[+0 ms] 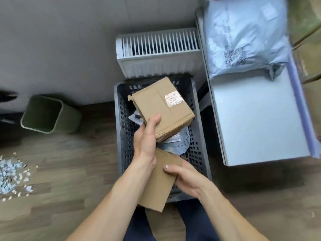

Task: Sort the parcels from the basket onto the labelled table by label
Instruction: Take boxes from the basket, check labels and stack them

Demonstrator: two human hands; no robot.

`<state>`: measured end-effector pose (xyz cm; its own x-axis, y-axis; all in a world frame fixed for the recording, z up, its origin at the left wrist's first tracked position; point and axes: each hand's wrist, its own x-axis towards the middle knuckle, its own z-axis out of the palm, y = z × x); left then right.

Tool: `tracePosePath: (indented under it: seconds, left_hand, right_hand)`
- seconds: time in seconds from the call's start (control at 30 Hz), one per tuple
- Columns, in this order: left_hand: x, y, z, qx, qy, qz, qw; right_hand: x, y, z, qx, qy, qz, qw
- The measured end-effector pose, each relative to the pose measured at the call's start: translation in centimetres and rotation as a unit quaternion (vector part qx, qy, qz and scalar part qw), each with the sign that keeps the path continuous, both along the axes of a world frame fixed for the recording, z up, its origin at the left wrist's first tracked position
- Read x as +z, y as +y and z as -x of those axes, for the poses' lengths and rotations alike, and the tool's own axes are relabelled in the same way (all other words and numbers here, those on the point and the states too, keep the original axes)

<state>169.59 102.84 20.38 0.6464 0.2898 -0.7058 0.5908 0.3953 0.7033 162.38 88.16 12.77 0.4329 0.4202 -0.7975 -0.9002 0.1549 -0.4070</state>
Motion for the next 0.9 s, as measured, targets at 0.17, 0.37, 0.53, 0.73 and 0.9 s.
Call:
tracePosePath:
  seconds: [0.17, 0.37, 0.53, 0.73, 0.9]
  left_hand:
    - [6.1, -0.7, 0.5, -0.029, 0.005, 0.036, 0.999]
    - [11.7, -5.4, 2.1, -0.150, 0.009, 0.043, 0.988]
    - [12.7, -11.7, 0.9, -0.302, 0.000, -0.044, 0.952]
    - [14.3, -12.1, 3.3, -0.360, -0.023, -0.180, 0.915]
    - [16.8, -7.8, 6.9, -0.427, 0.001, -0.198, 0.883]
  right_hand:
    - [6.6, -0.2, 2.4, 0.008, 0.010, -0.008, 1.000]
    - [12.9, -6.1, 4.1, 0.042, -0.043, 0.056, 0.997]
    - [14.7, -11.6, 3.9, -0.001, -0.061, 0.079, 0.995]
    - [16.1, -15.3, 3.2, -0.024, -0.067, 0.078, 0.994]
    - [18.0, -15.2, 1.9, -0.001, -0.120, 0.043, 0.992]
